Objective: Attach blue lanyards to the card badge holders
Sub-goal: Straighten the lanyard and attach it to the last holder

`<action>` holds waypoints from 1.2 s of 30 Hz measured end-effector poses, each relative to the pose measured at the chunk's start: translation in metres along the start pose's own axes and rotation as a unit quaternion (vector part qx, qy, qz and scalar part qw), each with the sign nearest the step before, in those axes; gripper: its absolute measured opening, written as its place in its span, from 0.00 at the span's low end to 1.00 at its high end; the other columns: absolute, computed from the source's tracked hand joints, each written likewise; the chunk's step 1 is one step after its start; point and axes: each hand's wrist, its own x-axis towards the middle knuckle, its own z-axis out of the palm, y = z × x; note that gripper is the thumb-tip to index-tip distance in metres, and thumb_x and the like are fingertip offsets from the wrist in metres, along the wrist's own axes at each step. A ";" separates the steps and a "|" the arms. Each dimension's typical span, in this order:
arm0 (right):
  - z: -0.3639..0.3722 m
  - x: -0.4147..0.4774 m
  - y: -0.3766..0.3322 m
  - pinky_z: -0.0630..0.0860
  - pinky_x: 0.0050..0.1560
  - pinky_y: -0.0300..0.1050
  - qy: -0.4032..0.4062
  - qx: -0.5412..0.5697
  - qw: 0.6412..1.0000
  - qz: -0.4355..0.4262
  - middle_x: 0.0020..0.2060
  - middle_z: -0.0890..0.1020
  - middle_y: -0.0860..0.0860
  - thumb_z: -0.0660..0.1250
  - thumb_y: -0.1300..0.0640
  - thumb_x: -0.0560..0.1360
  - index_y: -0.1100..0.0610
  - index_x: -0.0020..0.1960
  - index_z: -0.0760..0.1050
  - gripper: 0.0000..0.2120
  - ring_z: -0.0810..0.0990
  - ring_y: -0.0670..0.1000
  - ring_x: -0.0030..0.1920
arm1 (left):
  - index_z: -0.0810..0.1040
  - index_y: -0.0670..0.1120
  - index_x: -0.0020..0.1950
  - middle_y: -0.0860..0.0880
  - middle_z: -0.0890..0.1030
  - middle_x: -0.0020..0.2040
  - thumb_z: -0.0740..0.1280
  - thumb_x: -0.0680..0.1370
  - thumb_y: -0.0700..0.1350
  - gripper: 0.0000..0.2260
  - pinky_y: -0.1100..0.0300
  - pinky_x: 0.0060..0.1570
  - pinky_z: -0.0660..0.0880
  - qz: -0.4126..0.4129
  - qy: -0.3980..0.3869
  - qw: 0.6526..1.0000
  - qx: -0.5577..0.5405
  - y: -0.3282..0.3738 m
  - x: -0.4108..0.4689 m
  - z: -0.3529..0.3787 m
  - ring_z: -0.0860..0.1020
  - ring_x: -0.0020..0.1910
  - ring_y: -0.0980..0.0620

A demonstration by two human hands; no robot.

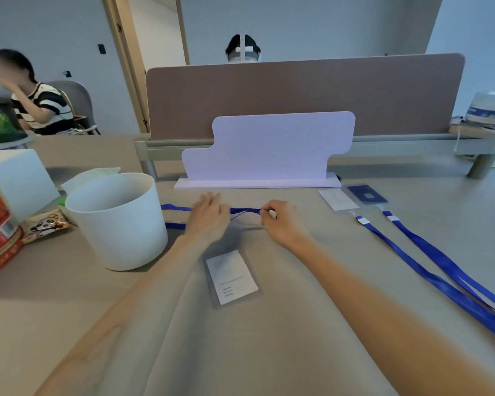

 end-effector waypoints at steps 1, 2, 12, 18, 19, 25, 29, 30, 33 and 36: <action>-0.002 -0.001 -0.005 0.71 0.34 0.43 0.000 0.005 1.000 -0.005 0.37 0.81 0.52 0.60 0.56 0.77 0.53 0.42 0.77 0.09 0.74 0.51 0.31 | 0.69 0.43 0.66 0.46 0.71 0.67 0.50 0.81 0.43 0.16 0.56 0.66 0.64 0.029 -0.025 0.997 -0.069 0.011 -0.006 -0.003 0.68 0.65 0.46; -0.005 -0.002 -0.010 0.69 0.33 0.42 0.001 0.007 1.000 -0.011 0.34 0.79 0.50 0.60 0.55 0.78 0.52 0.41 0.76 0.09 0.73 0.50 0.30 | 0.68 0.46 0.70 0.49 0.70 0.70 0.51 0.81 0.42 0.18 0.56 0.68 0.63 0.045 -0.056 0.990 -0.122 0.020 -0.011 -0.005 0.67 0.68 0.49; -0.073 -0.029 -0.047 0.70 0.31 0.42 0.084 -0.022 0.996 -0.036 0.35 0.78 0.47 0.61 0.49 0.79 0.52 0.45 0.77 0.10 0.73 0.48 0.29 | 0.75 0.47 0.54 0.52 0.75 0.41 0.52 0.84 0.45 0.12 0.60 0.42 0.68 0.135 -0.045 0.971 -0.191 0.065 -0.025 -0.027 0.72 0.40 0.52; -0.134 -0.059 -0.042 0.62 0.28 0.41 0.142 -0.028 0.990 -0.005 0.28 0.71 0.46 0.59 0.52 0.80 0.54 0.37 0.73 0.14 0.68 0.48 0.29 | 0.72 0.53 0.50 0.50 0.74 0.37 0.58 0.82 0.45 0.05 0.58 0.36 0.67 0.182 -0.068 0.942 -0.274 0.109 -0.034 -0.041 0.68 0.34 0.52; -0.143 -0.063 -0.040 0.62 0.29 0.41 0.148 -0.022 0.989 0.000 0.27 0.71 0.48 0.59 0.54 0.79 0.55 0.34 0.70 0.15 0.67 0.49 0.29 | 0.71 0.51 0.49 0.50 0.74 0.36 0.58 0.82 0.45 0.04 0.58 0.35 0.67 0.185 -0.079 0.936 -0.290 0.116 -0.036 -0.045 0.66 0.32 0.51; -0.176 -0.078 -0.024 0.65 0.37 0.45 0.174 0.018 0.983 0.050 0.33 0.72 0.61 0.58 0.56 0.77 0.69 0.40 0.70 0.15 0.68 0.51 0.35 | 0.72 0.43 0.45 0.50 0.74 0.34 0.61 0.81 0.52 0.13 0.62 0.31 0.65 0.173 -0.171 0.933 -0.263 0.131 -0.043 -0.067 0.64 0.28 0.54; -0.185 -0.083 -0.009 0.69 0.37 0.44 0.177 0.035 0.982 0.061 0.36 0.79 0.60 0.59 0.55 0.79 0.68 0.45 0.76 0.16 0.72 0.50 0.35 | 0.70 0.44 0.40 0.49 0.71 0.34 0.58 0.80 0.59 0.20 0.61 0.38 0.66 0.140 -0.199 0.942 -0.231 0.109 -0.037 -0.070 0.64 0.30 0.54; -0.185 -0.083 -0.003 0.70 0.37 0.43 0.171 0.041 0.982 0.065 0.36 0.80 0.56 0.59 0.55 0.80 0.66 0.47 0.78 0.16 0.74 0.48 0.34 | 0.69 0.44 0.38 0.49 0.71 0.33 0.57 0.81 0.59 0.20 0.61 0.40 0.66 0.131 -0.190 0.948 -0.217 0.102 -0.032 -0.069 0.64 0.31 0.53; -0.180 -0.080 0.012 0.69 0.34 0.36 0.146 0.065 0.984 0.084 0.38 0.79 0.51 0.57 0.56 0.81 0.59 0.51 0.79 0.13 0.74 0.45 0.35 | 0.64 0.45 0.32 0.49 0.68 0.30 0.58 0.81 0.57 0.22 0.55 0.39 0.63 0.116 -0.084 0.986 -0.091 0.078 -0.005 -0.059 0.66 0.32 0.49; -0.167 -0.075 0.027 0.68 0.27 0.33 0.079 0.184 0.968 0.153 0.41 0.77 0.53 0.53 0.59 0.82 0.55 0.52 0.73 0.09 0.71 0.46 0.29 | 0.65 0.46 0.33 0.47 0.73 0.33 0.55 0.82 0.51 0.18 0.51 0.45 0.63 0.129 0.084 0.985 0.081 0.063 0.030 -0.037 0.73 0.38 0.43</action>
